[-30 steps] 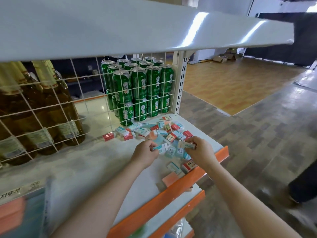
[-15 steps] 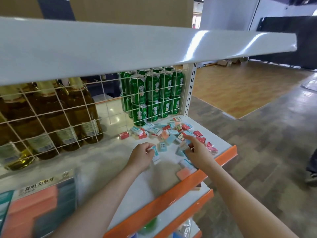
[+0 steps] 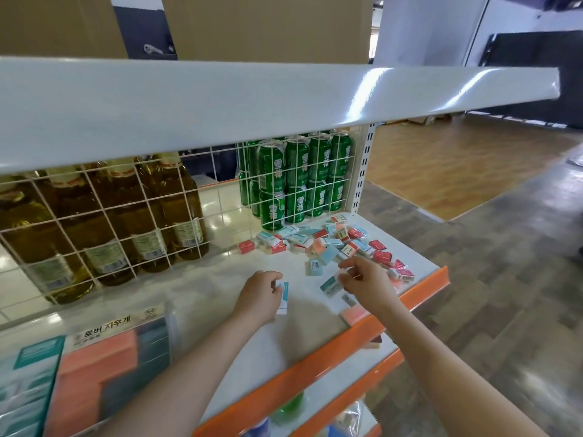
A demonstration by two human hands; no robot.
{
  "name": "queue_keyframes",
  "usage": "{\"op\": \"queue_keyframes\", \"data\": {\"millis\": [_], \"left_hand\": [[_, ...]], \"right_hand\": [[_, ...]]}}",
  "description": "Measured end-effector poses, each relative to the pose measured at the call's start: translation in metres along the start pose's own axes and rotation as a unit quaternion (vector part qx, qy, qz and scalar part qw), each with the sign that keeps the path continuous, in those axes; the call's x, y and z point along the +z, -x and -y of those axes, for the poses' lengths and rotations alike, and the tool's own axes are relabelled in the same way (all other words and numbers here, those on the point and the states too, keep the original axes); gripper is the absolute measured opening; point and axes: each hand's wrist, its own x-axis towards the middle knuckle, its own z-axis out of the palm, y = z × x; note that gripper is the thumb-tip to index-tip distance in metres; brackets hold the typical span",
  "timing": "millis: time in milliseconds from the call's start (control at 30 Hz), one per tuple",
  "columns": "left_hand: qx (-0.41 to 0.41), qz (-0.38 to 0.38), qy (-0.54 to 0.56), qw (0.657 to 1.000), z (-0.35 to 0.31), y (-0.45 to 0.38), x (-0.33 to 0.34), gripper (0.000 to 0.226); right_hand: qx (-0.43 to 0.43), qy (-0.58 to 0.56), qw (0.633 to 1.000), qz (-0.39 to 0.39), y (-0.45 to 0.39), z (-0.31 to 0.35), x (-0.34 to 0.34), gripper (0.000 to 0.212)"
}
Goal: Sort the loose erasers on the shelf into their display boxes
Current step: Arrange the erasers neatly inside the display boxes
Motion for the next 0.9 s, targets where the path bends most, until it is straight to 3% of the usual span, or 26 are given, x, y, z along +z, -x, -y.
{"op": "queue_keyframes", "data": {"millis": [467,700,900], "left_hand": [[-0.010,-0.003,0.037,0.999,0.009,0.012,-0.013,0.029],[-0.008,-0.021,0.043,0.999,0.015,0.013,-0.017,0.027],[-0.034,-0.050,0.083,0.995,0.026,0.014,-0.028,0.020]], "right_hand": [[-0.011,0.020,1.000,0.015,0.003,0.011,0.011,0.003],[-0.052,0.151,0.984,0.078,0.001,0.019,0.024,0.030],[-0.039,0.146,0.985,0.082,0.000,0.018,0.046,0.019]]}}
